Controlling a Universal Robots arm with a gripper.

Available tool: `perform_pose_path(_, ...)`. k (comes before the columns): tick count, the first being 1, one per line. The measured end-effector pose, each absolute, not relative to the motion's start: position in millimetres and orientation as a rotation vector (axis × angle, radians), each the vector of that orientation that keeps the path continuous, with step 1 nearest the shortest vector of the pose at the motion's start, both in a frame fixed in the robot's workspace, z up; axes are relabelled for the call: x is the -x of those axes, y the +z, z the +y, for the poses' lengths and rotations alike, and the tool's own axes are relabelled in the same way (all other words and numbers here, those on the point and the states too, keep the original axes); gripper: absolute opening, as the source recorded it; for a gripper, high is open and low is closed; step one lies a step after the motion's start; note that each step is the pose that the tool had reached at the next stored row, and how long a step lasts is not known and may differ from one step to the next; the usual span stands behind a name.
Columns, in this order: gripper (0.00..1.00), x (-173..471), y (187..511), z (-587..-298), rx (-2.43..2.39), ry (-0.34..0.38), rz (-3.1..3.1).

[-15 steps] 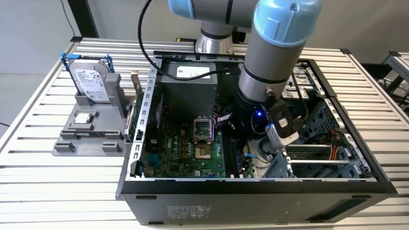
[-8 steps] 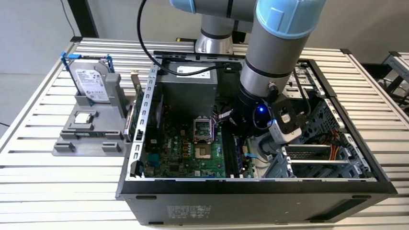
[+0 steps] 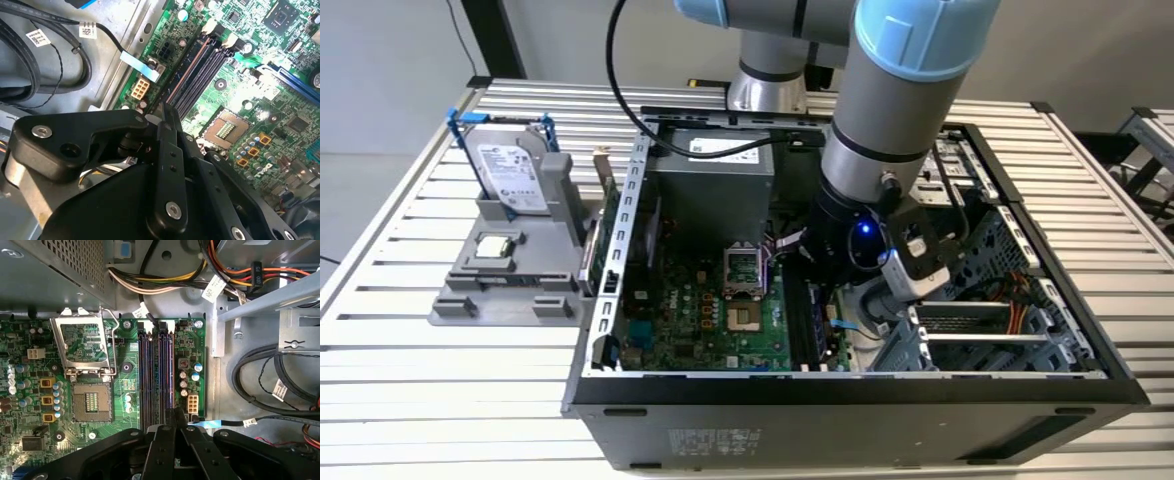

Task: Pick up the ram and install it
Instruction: 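Press down the ram until it locks into place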

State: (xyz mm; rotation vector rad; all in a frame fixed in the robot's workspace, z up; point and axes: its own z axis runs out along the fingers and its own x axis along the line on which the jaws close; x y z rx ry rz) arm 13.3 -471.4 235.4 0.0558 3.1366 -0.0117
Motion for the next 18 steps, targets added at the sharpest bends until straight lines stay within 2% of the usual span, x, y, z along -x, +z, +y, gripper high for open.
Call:
perform_pose_path(6,0.0,-13.1,235.4,-471.4,-0.047,-0.011,3.137)
perform_pose_path(18,0.0,-13.2,236.8,-471.4,0.266,-0.011,3.117)
